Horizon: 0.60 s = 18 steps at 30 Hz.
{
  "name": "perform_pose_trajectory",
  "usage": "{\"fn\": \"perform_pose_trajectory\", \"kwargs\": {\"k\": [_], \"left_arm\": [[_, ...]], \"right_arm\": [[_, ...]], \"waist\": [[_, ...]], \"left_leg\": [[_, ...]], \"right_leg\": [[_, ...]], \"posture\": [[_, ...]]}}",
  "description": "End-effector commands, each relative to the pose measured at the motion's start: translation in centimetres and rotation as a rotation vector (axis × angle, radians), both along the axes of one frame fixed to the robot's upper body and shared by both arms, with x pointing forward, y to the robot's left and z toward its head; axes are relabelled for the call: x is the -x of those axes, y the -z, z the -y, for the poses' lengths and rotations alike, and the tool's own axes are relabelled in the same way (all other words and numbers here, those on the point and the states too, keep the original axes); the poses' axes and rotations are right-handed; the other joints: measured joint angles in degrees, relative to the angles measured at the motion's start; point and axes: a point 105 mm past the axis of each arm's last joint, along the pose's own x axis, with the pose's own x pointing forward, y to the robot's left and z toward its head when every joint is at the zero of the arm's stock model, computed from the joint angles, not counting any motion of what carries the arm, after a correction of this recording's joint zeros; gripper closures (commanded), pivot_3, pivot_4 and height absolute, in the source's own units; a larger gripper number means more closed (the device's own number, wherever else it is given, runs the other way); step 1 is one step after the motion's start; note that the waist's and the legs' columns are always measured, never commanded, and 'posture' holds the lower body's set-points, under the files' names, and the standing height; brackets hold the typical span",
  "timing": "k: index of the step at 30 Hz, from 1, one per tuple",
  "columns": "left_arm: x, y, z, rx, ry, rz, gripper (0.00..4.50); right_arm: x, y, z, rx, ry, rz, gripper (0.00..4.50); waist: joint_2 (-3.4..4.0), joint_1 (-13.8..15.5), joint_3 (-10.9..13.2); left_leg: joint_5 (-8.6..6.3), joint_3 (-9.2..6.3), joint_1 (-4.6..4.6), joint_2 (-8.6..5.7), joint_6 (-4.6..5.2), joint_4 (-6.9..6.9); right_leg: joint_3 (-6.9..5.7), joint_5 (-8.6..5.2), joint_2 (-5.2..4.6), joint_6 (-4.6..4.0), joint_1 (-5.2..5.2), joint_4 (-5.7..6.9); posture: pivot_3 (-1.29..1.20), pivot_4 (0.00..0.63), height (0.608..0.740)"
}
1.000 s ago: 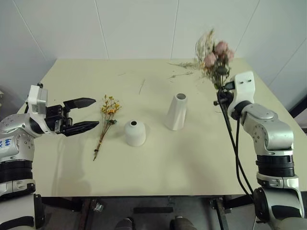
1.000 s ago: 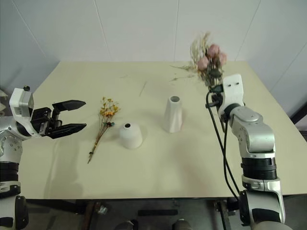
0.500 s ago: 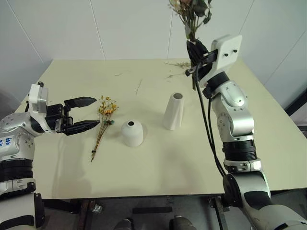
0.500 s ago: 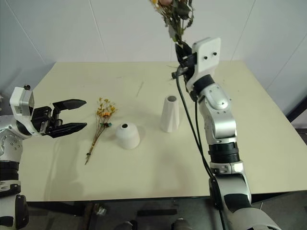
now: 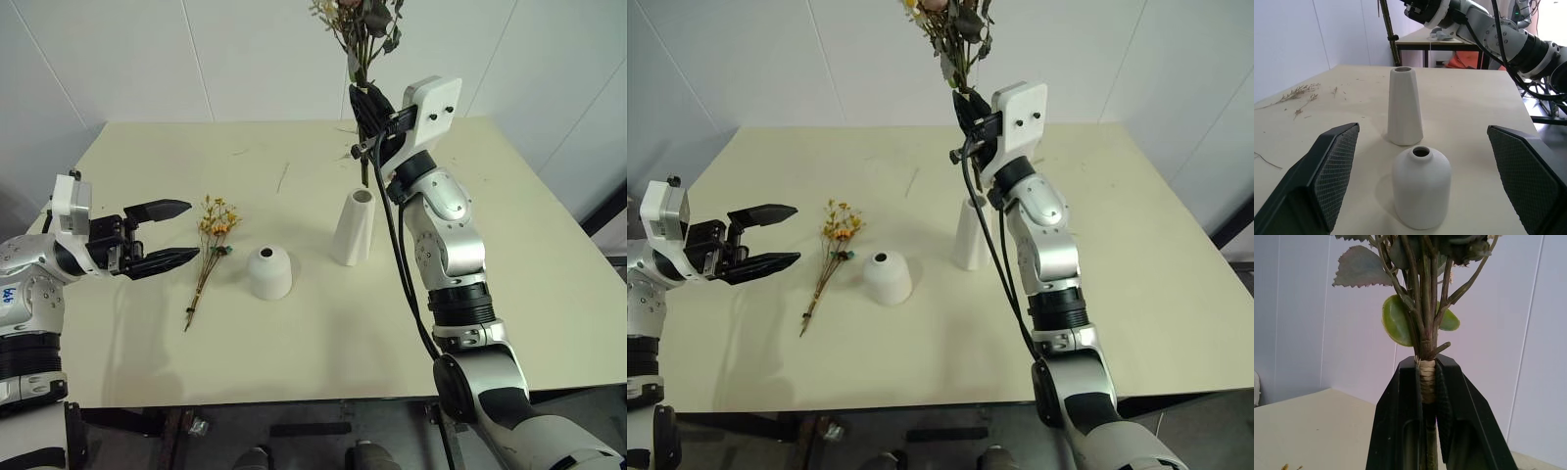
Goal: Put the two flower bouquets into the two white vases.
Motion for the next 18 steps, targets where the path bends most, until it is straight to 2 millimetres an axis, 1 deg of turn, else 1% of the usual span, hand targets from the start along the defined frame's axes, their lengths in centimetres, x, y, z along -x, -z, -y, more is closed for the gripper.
{"fn": "perform_pose_trajectory", "kwargs": {"k": [1,9,18], "left_arm": [[0.8,-1.5,-0.3,-0.007,-0.005,0.059,0.0],[0.9,-1.3,-0.3,-0.006,-0.004,0.056,0.0],[1.2,-1.1,-0.2,-0.005,-0.002,0.053,0.0]], "right_arm": [[1.4,-1.1,-0.7,-0.023,-0.055,0.046,4.44],[1.8,-0.4,-1.1,-0.015,-0.079,0.024,4.44],[1.6,0.4,-0.2,-0.008,-0.043,0.012,4.44]], "waist": [[0.0,-0.01,0.0],[0.0,0.04,0.0],[0.0,0.0,0.0]], "left_leg": [[0.0,0.0,0.0,0.0,0.0,0.0],[-0.01,0.0,0.0,0.01,0.0,0.0],[-0.01,0.0,0.0,0.01,0.0,-0.01]], "right_leg": [[0.0,0.0,0.0,0.0,0.0,0.0],[0.0,0.0,0.0,0.0,0.0,-0.01],[0.0,0.0,0.0,0.0,0.0,-0.01]], "posture": [[0.0,0.15,0.74],[0.0,0.15,0.74],[0.0,0.15,0.74]]}}
